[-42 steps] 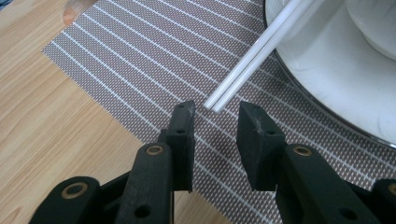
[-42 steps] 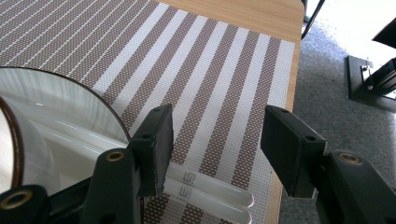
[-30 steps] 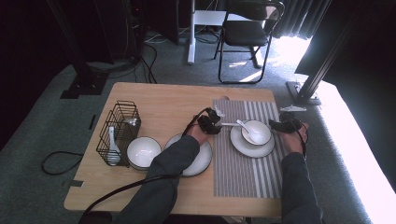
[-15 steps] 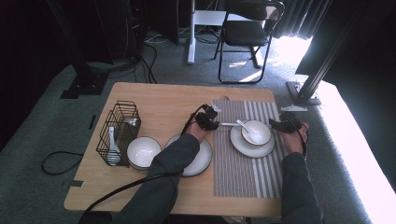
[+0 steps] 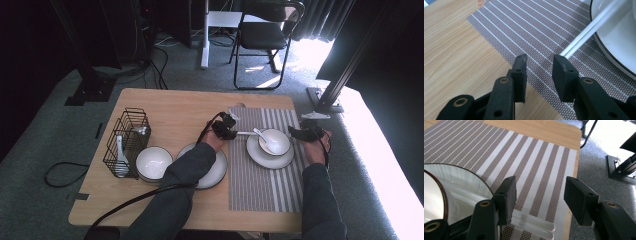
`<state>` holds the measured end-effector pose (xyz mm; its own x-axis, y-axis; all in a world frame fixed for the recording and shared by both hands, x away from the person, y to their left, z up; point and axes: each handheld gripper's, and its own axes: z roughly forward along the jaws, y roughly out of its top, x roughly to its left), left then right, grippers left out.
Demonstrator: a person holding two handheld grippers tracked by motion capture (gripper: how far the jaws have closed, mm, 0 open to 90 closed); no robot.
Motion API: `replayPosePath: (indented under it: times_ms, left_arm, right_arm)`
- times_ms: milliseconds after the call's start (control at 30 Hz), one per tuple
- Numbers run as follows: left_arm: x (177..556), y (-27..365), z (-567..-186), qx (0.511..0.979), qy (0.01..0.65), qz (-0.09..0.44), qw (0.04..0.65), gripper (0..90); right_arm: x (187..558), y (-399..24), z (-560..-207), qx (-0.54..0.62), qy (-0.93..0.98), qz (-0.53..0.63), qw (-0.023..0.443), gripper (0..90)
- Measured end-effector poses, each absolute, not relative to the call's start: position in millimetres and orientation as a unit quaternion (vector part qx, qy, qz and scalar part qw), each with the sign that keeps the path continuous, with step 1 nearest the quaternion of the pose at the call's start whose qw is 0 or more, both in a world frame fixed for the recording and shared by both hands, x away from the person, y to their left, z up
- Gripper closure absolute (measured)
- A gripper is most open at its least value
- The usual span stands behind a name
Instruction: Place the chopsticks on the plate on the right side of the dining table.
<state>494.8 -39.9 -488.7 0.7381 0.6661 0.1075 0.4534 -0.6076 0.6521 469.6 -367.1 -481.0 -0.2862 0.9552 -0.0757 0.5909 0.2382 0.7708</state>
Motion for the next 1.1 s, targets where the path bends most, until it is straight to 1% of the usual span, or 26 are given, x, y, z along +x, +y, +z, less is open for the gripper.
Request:
replayPosePath:
  times_ms: [1100]
  left_arm:
    - [492.6,-39.8,-493.8,0.880,0.322,0.169,0.307,65.1]
  right_arm:
    - [460.4,-364.6,-476.7,0.514,0.730,0.344,0.291,42.6]
